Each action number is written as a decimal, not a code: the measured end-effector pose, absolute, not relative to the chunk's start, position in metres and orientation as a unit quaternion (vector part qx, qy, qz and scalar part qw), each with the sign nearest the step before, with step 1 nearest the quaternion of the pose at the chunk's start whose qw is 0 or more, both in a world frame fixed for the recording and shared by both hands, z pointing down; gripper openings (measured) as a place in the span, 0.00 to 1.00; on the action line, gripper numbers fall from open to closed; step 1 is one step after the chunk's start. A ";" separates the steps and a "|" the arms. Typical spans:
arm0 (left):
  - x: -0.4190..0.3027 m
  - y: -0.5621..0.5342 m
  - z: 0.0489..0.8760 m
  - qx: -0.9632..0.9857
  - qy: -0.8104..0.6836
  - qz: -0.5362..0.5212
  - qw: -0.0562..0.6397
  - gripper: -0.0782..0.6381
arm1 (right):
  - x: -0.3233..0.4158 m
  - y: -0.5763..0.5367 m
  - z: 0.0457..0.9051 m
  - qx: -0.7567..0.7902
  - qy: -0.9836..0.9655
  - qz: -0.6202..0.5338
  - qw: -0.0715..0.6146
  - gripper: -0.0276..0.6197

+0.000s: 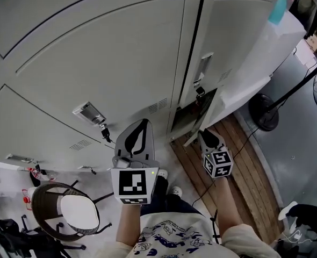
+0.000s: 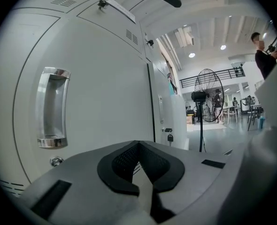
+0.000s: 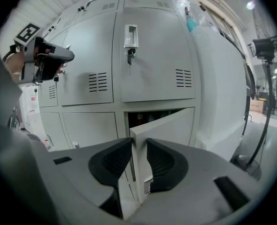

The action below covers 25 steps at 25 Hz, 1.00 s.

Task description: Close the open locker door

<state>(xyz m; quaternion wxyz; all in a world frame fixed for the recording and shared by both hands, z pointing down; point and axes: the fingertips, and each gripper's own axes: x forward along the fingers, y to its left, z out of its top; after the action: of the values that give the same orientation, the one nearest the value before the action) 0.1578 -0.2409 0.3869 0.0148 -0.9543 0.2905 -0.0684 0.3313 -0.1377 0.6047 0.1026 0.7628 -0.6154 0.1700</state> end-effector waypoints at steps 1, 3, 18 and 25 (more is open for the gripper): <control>0.156 -0.242 0.387 -0.954 0.293 -0.069 0.015 0.11 | 0.330 -0.141 0.605 0.761 -0.617 0.170 0.103 0.19; 0.152 -0.245 0.387 -0.952 0.296 -0.069 0.016 0.11 | 0.328 -0.147 0.605 0.759 -0.620 0.168 0.104 0.19; 0.151 -0.255 0.392 -0.951 0.302 -0.072 0.012 0.11 | 0.319 -0.193 0.607 0.746 -0.637 0.153 0.120 0.19; 0.157 -0.257 0.392 -0.951 0.299 -0.072 0.013 0.11 | 0.317 -0.214 0.608 0.744 -0.640 0.150 0.117 0.19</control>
<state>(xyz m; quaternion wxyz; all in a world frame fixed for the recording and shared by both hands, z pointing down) 0.1575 -0.2573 0.3916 0.0128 -0.9514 0.2993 -0.0720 0.3168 -0.2142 0.6076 0.1172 0.7441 -0.6403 0.1503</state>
